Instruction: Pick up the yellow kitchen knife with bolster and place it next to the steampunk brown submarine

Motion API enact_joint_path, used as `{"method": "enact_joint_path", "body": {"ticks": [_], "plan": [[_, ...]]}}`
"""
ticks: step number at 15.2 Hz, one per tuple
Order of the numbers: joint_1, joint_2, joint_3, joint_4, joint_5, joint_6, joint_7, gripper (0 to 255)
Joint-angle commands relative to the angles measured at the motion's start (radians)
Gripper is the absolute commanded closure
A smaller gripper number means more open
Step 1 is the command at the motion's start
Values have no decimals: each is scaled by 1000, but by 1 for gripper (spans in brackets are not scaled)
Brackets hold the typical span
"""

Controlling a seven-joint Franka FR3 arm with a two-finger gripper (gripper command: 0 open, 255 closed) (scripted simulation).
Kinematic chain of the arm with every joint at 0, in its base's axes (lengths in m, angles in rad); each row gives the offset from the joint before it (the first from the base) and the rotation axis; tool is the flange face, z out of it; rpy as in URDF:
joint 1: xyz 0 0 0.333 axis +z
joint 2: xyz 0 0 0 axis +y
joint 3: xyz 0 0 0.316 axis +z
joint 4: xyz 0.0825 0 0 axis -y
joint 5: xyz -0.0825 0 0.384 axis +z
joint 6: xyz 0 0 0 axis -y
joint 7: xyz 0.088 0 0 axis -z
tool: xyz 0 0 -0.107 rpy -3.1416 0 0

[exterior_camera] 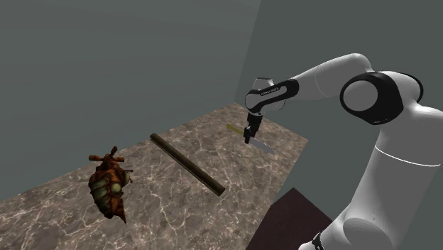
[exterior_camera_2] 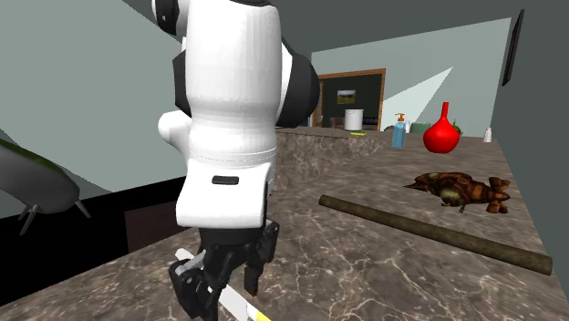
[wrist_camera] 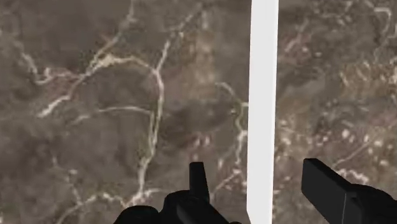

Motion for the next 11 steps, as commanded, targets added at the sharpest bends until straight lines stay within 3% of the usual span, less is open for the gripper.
{"method": "enact_joint_path", "body": {"ticks": [1,11], "plan": [[0,0,0,0,0,0,0,255],[1,-16,-1,8,-4,-23,2,255]]}}
